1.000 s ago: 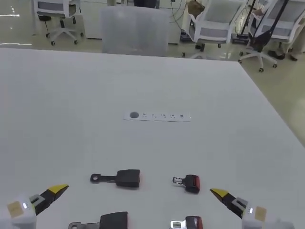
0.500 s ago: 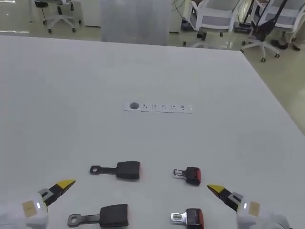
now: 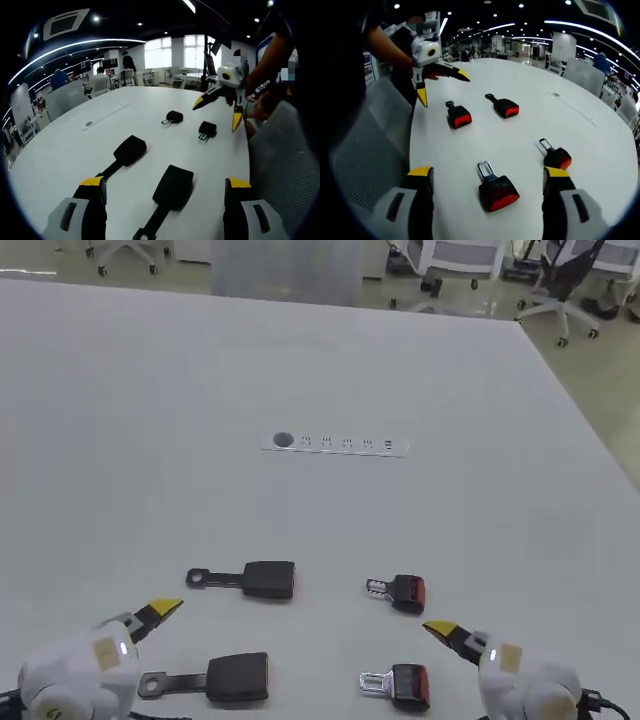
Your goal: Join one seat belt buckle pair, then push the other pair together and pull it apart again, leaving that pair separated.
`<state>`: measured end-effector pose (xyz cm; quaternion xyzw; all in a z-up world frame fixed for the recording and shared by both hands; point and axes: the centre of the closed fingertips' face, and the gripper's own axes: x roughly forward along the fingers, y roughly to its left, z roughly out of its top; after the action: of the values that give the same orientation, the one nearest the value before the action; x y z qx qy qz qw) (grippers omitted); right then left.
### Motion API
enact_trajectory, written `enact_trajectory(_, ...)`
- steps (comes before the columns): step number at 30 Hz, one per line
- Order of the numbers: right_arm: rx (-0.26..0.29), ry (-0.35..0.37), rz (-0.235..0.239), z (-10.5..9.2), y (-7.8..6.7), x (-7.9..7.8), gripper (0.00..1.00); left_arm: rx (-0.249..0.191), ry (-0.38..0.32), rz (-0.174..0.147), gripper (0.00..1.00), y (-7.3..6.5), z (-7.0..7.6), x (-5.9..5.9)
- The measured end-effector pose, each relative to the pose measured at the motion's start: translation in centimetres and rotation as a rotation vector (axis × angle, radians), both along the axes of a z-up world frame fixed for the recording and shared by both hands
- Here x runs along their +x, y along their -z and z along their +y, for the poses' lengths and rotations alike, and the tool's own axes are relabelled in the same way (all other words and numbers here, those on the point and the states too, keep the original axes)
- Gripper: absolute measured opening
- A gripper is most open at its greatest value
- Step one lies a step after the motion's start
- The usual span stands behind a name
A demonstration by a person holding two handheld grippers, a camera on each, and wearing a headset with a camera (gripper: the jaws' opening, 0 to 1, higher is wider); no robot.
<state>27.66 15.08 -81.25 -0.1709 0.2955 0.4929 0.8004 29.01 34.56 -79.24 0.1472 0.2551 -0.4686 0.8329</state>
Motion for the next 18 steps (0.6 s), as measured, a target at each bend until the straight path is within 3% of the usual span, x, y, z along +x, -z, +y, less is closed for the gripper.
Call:
enact_trajectory(5, -0.019, -0.030, 0.050, 0.2, 1.1, 0.1, 0.88, 0.039, 0.039, 0.059, 0.97, 2.3, -0.7, -0.2)
enact_trajectory(8, -0.025, -0.048, 0.072, 0.3, 1.7, 0.3, 0.86, 0.054, 0.067, 0.074, 0.95, 3.1, -1.2, -0.4)
enact_trajectory(12, -0.032, -0.065, 0.098, 0.4, 2.2, 0.4, 0.84, 0.070, 0.092, 0.119, 0.93, 4.3, -1.7, -0.6)
enact_trajectory(18, -0.061, -0.102, 0.130, 0.1, 3.1, 0.1, 0.77, 0.087, 0.132, 0.124, 0.90, 5.2, -2.5, -0.3)
